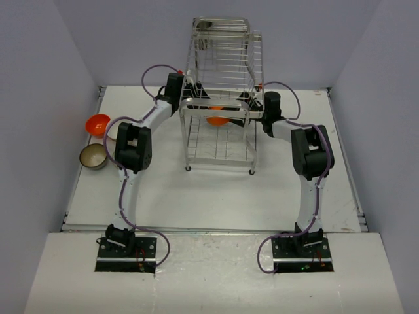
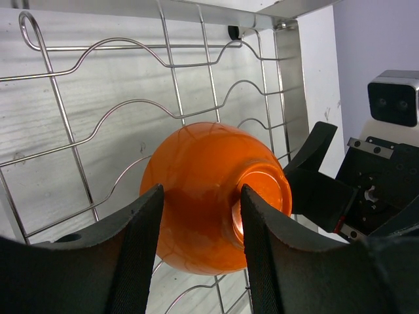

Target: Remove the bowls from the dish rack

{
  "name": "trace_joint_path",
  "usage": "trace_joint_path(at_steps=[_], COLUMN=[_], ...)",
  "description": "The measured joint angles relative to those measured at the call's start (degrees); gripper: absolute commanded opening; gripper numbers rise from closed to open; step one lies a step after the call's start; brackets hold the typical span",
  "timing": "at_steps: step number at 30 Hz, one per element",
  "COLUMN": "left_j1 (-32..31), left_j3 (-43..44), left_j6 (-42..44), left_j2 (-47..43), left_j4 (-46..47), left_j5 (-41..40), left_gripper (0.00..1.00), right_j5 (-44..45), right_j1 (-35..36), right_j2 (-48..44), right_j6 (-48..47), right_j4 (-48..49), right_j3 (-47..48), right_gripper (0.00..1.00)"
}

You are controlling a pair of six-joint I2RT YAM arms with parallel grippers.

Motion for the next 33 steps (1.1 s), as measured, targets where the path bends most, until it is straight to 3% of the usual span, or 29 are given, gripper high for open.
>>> trace_joint_path(at_steps=[23, 28, 33], left_j1=[0.2, 0.1, 0.1], left_j3=[0.6, 0.6, 0.6], left_j6=[-0.1, -0.1, -0.1], left_j2=[0.0, 0.0, 0.0], left_j4=[0.7, 0.4, 0.7], left_j5=[0.2, 0.6, 0.9], left_gripper=[0.51, 0.51, 0.51], right_j5=[-2.5, -2.6, -2.5], right_j1=[0.0, 0.3, 0.4], right_j2=[3.0, 6.5, 8.1], right_j6=[9.0, 12.5, 15.0], right_j4=[9.0, 12.1, 14.1], right_j3=[1.0, 3.3, 4.1], right_gripper=[0.8, 0.72, 0.57])
